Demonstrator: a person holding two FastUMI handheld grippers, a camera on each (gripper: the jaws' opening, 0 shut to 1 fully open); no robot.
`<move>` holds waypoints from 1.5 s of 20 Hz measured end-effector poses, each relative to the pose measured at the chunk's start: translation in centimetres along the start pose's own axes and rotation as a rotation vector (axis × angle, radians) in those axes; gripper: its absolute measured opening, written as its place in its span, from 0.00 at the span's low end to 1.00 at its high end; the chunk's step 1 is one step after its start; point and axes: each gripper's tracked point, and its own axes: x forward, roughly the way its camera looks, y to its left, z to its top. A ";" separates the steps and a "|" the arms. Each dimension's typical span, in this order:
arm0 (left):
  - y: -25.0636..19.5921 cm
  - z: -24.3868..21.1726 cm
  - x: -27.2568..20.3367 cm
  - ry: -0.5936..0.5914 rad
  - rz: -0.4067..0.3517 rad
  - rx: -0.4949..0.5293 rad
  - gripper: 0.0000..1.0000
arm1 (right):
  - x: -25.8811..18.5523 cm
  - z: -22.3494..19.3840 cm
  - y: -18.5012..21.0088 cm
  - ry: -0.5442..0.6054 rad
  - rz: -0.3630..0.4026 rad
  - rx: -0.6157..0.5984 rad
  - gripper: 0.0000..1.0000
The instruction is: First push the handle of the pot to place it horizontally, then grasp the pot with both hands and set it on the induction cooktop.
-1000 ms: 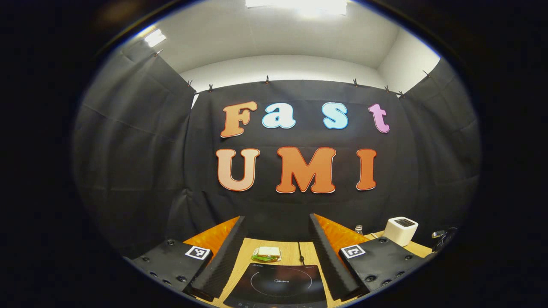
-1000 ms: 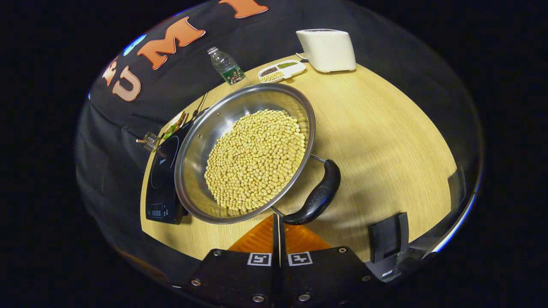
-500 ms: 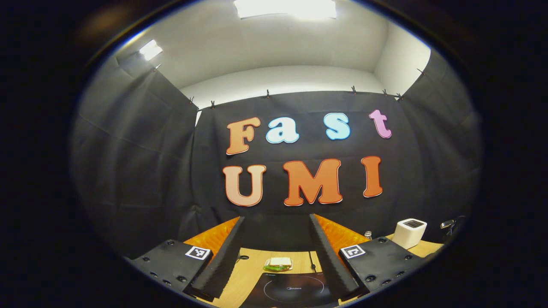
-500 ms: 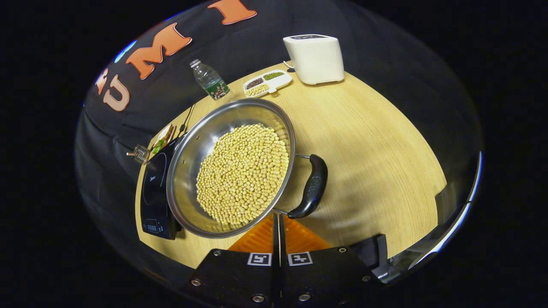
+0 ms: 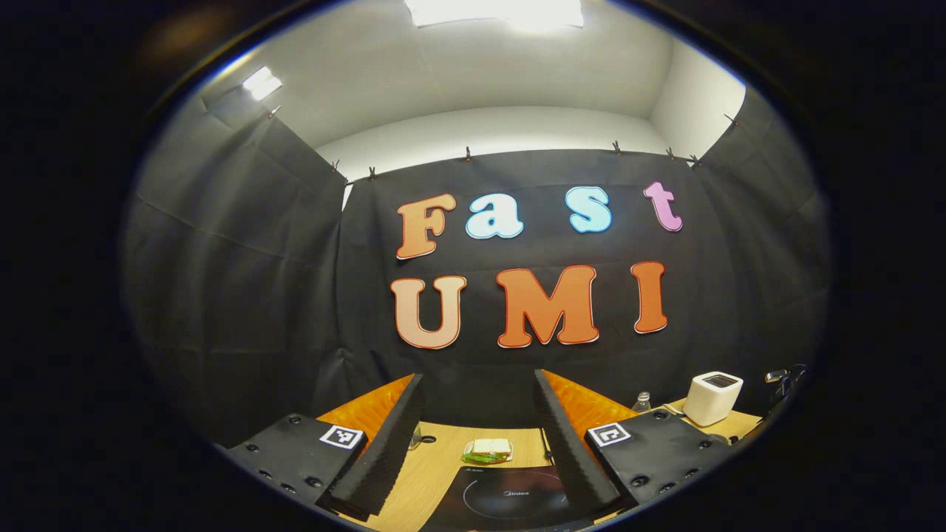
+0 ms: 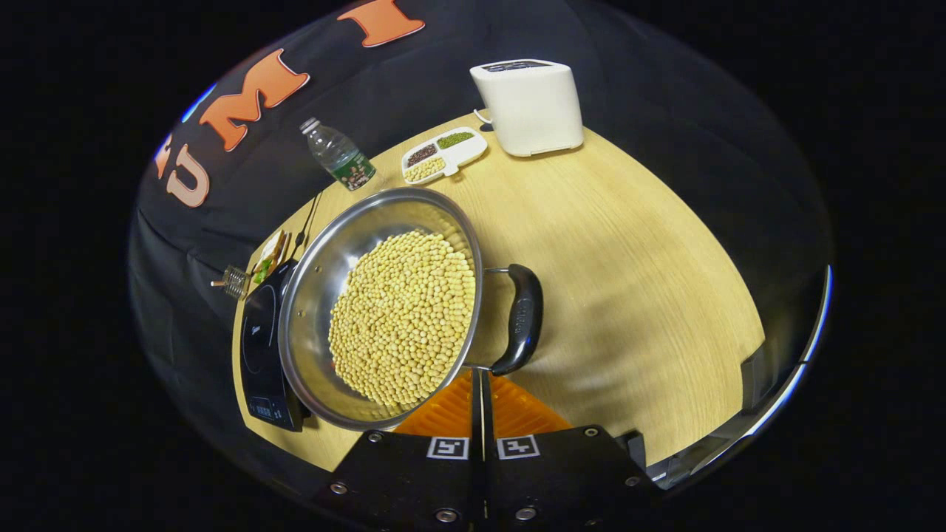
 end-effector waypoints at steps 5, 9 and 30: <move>-0.4 -0.1 -0.1 0.004 -0.006 0.003 0.97 | 1.0 2.3 -0.7 -0.007 -0.037 -0.003 0.00; -1.4 -0.9 0.3 0.029 -0.026 -0.006 0.97 | 2.1 4.7 -0.9 -0.026 -0.080 -0.025 0.00; -19.2 -22.1 3.1 0.625 -0.356 -0.030 0.95 | 1.0 12.8 1.0 -0.258 -0.043 -0.203 0.41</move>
